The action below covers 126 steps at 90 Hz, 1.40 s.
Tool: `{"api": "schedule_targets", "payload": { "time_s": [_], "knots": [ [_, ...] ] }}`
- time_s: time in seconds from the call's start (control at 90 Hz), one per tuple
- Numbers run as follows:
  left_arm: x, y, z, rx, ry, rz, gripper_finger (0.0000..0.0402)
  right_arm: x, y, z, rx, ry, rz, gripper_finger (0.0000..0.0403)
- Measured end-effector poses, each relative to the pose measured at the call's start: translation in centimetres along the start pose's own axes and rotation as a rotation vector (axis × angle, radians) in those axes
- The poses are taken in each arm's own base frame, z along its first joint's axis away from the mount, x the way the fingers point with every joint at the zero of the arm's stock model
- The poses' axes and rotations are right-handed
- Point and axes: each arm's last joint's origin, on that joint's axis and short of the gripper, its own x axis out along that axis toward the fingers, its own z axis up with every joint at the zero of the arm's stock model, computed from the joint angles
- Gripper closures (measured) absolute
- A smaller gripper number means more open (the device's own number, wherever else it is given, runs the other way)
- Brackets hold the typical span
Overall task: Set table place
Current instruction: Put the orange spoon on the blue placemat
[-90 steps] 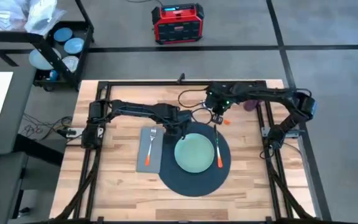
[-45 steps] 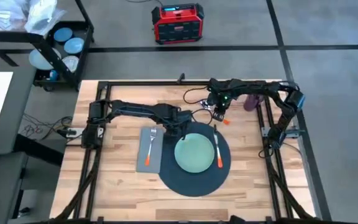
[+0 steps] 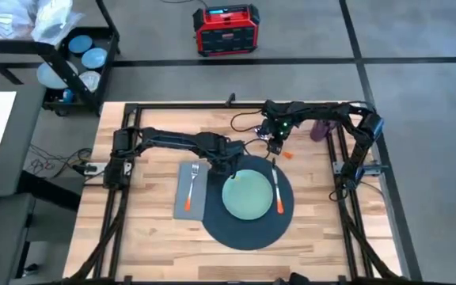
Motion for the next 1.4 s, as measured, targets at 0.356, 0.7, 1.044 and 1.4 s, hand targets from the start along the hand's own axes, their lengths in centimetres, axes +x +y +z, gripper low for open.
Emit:
{"api": "schedule_targets", "payload": {
  "time_s": [0.356, 0.7, 1.044, 1.4],
  "knots": [
    [0.0, -0.1, 0.1, -0.012, -0.001, -0.001, 0.0367, 0.9, 0.3, 0.1, 0.035, 0.038, -0.037, 0.0388],
    [0.0, -0.2, -0.2, -0.038, 0.024, -0.008, 0.0367, -0.2, 0.8, -0.1, 0.091, 0.023, -0.045, 0.0401],
    [0.0, -0.2, -0.2, -0.012, 0.028, -0.01, 0.0367, -5.0, 5.0, -2.4, 0.104, 0.016, -0.088, 0.0402],
    [0.0, -0.1, 0.1, 0.005, -0.002, 0.027, 0.0374, -5.0, 10.3, -8.0, 0.234, -0.073, -0.021, 0.0403]
  ]
}}
